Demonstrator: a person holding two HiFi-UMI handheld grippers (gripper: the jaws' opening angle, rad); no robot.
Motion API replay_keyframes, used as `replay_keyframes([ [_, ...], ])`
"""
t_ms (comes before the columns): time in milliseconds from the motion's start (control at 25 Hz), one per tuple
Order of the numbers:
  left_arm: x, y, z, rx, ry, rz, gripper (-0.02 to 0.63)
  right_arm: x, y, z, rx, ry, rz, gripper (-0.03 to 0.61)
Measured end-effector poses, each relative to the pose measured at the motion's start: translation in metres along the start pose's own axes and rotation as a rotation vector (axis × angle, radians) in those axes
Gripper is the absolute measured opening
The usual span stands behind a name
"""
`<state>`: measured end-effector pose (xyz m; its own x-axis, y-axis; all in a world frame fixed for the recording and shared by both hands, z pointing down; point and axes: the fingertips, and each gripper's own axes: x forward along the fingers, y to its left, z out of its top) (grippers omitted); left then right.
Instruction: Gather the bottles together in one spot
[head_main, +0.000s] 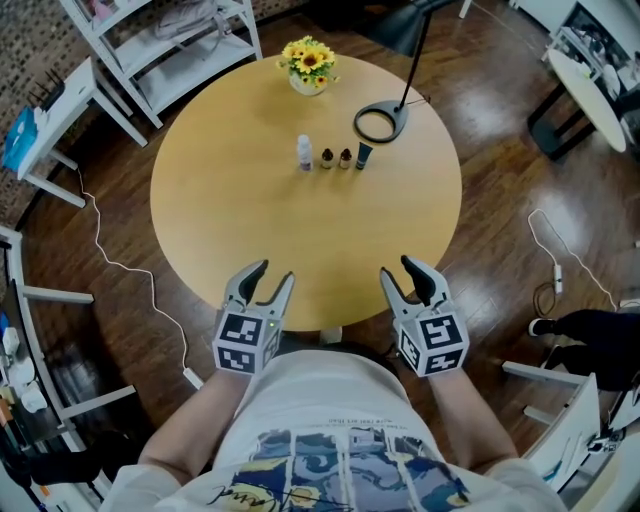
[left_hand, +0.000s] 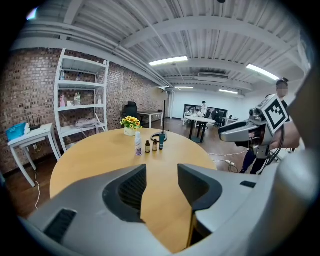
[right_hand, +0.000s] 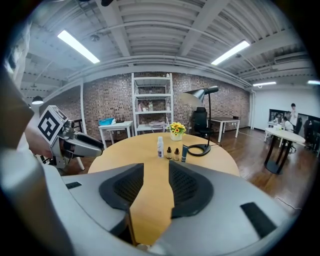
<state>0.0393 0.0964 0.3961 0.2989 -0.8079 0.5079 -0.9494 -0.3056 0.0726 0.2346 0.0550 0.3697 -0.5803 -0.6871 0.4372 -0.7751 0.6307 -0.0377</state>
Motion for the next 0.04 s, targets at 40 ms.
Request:
replay_keyframes([
  [40,0.0003,-0.0003,-0.0013,0.001,0.000,0.001,0.183,-0.0011,-0.0009,-0.0023,0.004,0.003,-0.003,0.186],
])
